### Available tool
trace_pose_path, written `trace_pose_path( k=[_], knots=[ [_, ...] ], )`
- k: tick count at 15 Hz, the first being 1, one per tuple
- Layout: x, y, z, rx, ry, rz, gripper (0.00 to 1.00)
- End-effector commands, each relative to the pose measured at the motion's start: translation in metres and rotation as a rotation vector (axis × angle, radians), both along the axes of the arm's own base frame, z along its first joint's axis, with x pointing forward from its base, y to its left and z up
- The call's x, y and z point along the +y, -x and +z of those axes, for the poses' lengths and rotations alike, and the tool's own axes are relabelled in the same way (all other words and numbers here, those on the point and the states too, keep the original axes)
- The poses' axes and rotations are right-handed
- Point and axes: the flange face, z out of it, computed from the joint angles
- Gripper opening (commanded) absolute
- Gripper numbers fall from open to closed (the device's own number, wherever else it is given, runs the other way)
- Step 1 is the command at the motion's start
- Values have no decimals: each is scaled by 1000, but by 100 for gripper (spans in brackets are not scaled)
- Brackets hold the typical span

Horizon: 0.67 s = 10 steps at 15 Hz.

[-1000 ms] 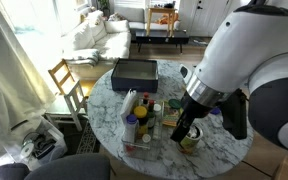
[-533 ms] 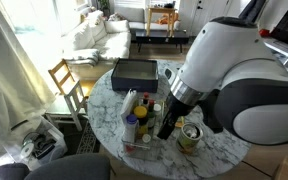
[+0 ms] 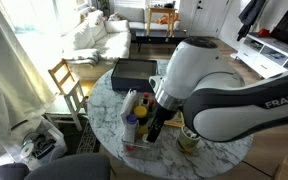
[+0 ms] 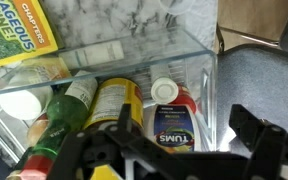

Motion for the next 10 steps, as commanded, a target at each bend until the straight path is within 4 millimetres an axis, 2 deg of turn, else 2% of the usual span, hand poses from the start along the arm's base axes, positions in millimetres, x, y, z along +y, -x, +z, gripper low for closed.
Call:
trace_pose_path(
  k=[1,10],
  knots=[
    [1,-9,-25,-35,-31,9,100],
    [-13,-20,-51,-58,-44,-46,100]
  ],
)
